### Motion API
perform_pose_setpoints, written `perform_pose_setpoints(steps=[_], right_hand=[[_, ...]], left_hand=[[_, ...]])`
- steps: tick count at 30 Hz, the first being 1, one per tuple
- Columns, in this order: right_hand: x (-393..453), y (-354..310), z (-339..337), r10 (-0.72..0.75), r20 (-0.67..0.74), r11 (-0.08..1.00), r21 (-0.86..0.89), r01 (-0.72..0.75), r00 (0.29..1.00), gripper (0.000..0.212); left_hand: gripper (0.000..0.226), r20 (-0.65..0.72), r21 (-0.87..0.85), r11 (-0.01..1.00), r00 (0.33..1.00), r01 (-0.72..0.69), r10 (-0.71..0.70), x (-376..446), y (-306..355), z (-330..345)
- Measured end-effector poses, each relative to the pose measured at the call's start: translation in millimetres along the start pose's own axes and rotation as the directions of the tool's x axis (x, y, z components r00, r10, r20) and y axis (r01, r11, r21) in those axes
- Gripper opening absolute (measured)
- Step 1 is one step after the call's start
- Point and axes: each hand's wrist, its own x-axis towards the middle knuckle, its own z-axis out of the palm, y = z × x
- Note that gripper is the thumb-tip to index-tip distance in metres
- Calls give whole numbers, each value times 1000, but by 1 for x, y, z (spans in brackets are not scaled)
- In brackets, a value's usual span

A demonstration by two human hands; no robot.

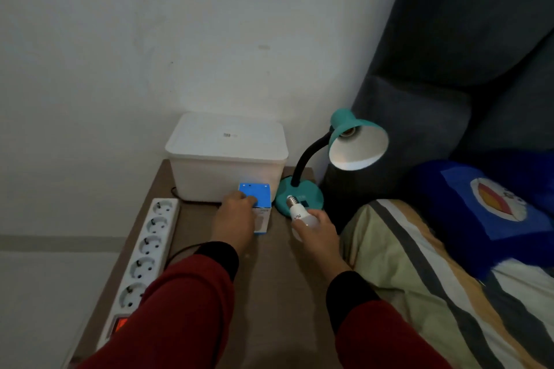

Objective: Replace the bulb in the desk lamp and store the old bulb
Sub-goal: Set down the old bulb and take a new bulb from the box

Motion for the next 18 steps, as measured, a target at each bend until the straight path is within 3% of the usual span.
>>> perform_pose_setpoints(steps=[5,7,9,18], right_hand=[[2,20,32,64,23,998,23,-64,998,32],[4,24,44,101,23,994,37,-102,995,37],[8,26,53,126,30,991,41,-127,992,44],[25,21,55,136,88,991,-30,-134,987,39]], left_hand=[[22,-99,-221,974,995,-48,27,3,-22,15],[20,-124,-284,957,992,-63,28,4,-27,17],[20,-145,-294,951,988,-94,53,4,-30,18],[27,-173,-349,934,985,-77,17,6,-34,24]])
